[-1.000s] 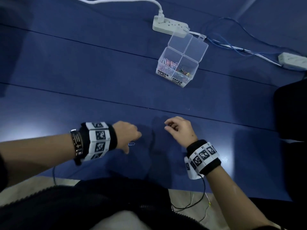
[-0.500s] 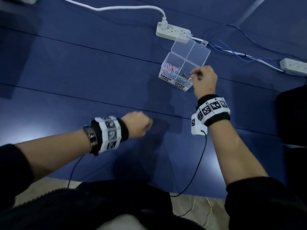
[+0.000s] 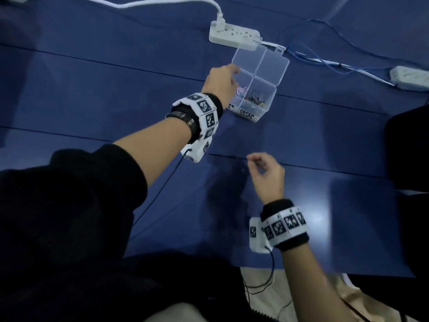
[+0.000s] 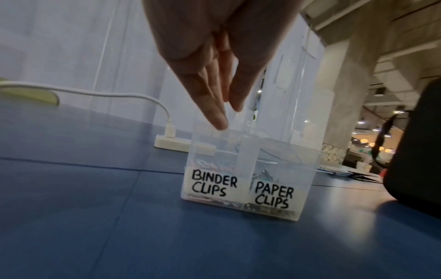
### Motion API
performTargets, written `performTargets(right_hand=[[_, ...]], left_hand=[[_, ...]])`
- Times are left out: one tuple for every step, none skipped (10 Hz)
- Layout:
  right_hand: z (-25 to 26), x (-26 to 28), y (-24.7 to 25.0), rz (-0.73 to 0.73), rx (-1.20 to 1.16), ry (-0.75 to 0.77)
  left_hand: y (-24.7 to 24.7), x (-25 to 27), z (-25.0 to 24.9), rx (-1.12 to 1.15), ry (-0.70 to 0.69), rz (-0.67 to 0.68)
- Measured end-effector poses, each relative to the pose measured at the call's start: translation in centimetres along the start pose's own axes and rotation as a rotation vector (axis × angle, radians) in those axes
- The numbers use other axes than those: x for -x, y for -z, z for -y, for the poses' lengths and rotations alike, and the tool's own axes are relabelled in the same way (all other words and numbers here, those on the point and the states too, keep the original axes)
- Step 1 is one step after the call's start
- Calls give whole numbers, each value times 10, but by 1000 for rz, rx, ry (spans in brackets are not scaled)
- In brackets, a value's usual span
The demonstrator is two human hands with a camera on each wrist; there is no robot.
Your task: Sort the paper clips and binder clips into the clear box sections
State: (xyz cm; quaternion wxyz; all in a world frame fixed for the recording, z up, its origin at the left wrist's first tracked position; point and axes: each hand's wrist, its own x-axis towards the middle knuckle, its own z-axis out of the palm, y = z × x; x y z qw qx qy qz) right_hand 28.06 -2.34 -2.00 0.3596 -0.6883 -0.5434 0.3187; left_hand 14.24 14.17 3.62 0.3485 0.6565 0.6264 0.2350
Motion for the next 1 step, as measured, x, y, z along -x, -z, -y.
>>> performTargets(right_hand=[[-8,38,-5,51,-71,-36]], left_hand=[[4,21,6,7,-125,-23]])
